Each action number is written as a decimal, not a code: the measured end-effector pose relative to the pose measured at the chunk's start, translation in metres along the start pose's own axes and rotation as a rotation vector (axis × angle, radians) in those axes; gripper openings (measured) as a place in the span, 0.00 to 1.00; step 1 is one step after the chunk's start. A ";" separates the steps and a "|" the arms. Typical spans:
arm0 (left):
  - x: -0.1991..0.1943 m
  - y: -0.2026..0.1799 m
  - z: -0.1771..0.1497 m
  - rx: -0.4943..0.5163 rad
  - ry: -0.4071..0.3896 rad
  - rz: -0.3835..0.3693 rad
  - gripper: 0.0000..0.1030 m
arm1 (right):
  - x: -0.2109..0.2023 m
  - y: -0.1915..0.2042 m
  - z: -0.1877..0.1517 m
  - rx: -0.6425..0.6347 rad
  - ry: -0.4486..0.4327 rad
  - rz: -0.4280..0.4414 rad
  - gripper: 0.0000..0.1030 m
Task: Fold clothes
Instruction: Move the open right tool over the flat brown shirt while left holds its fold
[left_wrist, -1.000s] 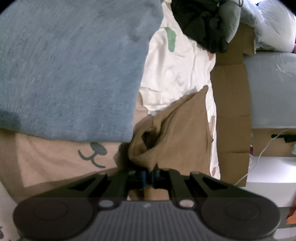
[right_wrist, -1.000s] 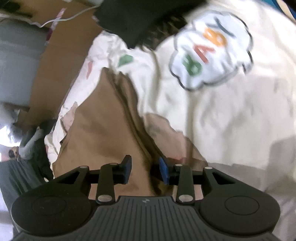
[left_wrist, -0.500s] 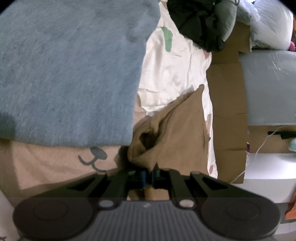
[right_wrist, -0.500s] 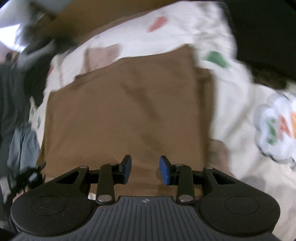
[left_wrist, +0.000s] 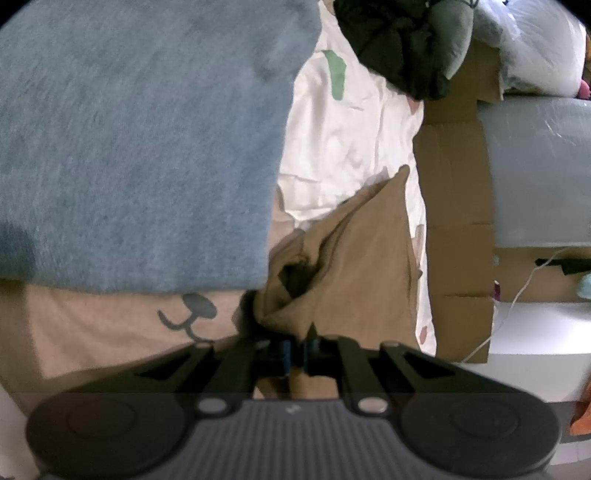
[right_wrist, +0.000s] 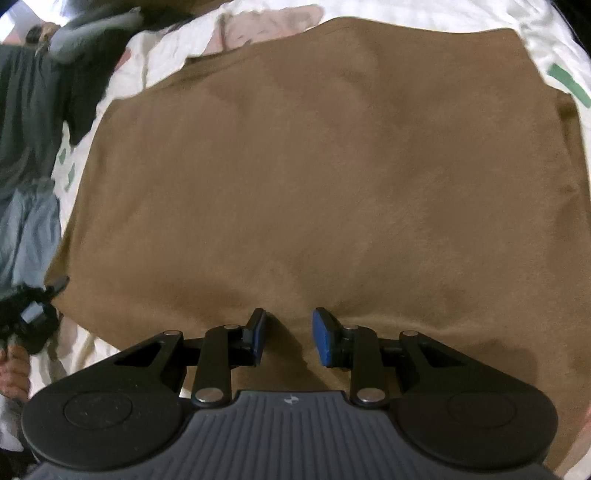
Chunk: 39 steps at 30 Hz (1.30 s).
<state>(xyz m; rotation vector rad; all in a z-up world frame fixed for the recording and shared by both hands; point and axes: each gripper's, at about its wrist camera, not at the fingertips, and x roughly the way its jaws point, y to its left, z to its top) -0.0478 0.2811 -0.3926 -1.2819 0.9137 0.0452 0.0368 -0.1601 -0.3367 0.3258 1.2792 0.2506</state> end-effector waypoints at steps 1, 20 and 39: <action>0.001 0.000 0.000 -0.002 -0.001 0.000 0.06 | 0.001 0.006 0.000 -0.016 0.005 0.007 0.32; -0.003 0.001 -0.003 -0.008 0.001 -0.016 0.06 | 0.022 0.073 0.016 -0.177 0.002 0.041 0.31; -0.003 -0.009 0.008 0.005 0.018 -0.013 0.07 | 0.021 0.074 -0.016 -0.224 0.032 0.006 0.32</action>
